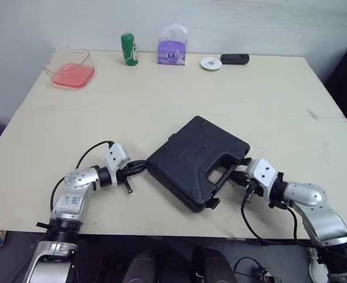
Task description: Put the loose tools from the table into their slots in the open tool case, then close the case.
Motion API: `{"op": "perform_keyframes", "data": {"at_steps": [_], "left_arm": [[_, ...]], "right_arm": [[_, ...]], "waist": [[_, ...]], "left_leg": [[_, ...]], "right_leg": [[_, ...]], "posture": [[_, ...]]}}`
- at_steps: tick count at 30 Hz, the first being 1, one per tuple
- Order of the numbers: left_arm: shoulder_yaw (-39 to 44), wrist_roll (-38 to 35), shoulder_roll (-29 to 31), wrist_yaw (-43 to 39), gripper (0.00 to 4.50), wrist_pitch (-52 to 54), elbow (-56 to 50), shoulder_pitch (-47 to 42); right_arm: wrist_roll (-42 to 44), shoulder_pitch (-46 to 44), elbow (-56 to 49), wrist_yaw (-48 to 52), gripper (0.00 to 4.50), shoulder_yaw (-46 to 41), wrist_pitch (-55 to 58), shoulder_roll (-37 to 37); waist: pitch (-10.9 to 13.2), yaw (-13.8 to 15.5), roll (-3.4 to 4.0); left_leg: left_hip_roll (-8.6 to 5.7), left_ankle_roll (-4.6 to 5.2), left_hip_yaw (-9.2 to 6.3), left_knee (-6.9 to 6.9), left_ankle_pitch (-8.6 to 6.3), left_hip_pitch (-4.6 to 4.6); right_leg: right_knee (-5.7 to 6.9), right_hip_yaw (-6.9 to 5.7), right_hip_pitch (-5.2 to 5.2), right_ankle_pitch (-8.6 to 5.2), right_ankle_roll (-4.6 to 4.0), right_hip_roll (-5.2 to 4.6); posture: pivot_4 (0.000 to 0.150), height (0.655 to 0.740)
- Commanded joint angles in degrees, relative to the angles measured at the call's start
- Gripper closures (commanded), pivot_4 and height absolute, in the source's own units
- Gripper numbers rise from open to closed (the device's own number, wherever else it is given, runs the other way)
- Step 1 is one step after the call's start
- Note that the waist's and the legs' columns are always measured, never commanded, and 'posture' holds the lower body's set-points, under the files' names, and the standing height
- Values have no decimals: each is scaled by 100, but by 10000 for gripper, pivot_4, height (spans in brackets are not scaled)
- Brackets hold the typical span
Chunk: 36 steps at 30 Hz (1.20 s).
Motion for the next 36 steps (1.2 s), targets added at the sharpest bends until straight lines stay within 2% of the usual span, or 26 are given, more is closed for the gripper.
{"op": "perform_keyframes", "data": {"at_steps": [1,6,7,11,14,18,19,22,24,28,36], "left_arm": [[181,-188,-2,323,44865,258,-908,437],[606,-273,152,745,44865,334,-1577,837],[754,-492,198,681,44865,338,-1814,788],[948,-1710,76,702,44865,1186,-2617,-127],[419,-1924,162,413,44865,1823,-2657,-909],[-539,-1439,-42,363,44865,2168,-2094,-1893],[-568,-1459,-239,533,44865,2264,-1939,-2091],[-1310,-679,-1105,1092,44865,2206,-855,-3106],[-1647,-275,-1476,1124,44865,1884,-122,-3440],[-1805,77,-2057,1173,44865,1415,1098,-3809],[-1784,567,-2689,1211,44865,611,2886,-4167]], "right_arm": [[-122,-173,252,-17,45000,35,-143,88],[-83,-92,149,-49,45000,-71,-84,104],[-52,15,94,-78,45000,-180,-85,61],[178,442,-130,-119,45000,-640,-381,46],[383,580,-286,-26,45000,-817,-382,37],[445,833,-289,-33,45000,-1111,-263,-98],[481,838,-309,-85,45000,-1159,-225,-67],[503,974,-371,-260,45000,-1263,-226,74],[513,1045,-437,-294,45000,-1267,-210,126],[526,1055,-590,-466,45000,-1308,-112,253],[557,985,-747,-688,45000,-1322,119,341]], "waist": [[0,-5,0],[1,-13,2],[2,-13,3],[3,100,5],[3,119,10],[6,60,20],[6,50,20],[10,45,14],[10,54,15],[9,3,19],[11,52,21]], "left_leg": [[2,-1,0,-1,-1,-1],[6,-3,-2,-2,-2,-1],[9,-5,-4,-1,-3,-2],[4,-6,-28,3,-4,-17],[-7,-1,-29,7,-2,-21],[-11,3,-11,-4,-1,-12],[-10,4,-11,-4,0,-12],[-8,8,-13,-1,5,-16],[-12,10,-11,-1,6,-17],[-11,10,9,-26,6,-15],[-11,8,9,-29,16,-14]], "right_leg": [[-2,0,0,0,0,-1],[-3,0,-1,-1,-2,-7],[-4,-1,0,-1,-4,-6],[-11,-9,0,-2,-6,-12],[-18,-8,5,3,2,-17],[-19,-9,9,4,4,22],[-18,-11,8,4,3,27],[-15,-12,7,4,3,31],[-18,-16,8,5,6,30],[-31,-27,-4,6,8,35],[-25,-30,-9,6,8,29]], "posture": [[1500,7400],[1500,7400],[1500,7400],[1500,7400],[1500,7400],[1500,7400],[1500,7400],[1500,7400],[1500,7400],[1500,7400],[1500,7400]]}}
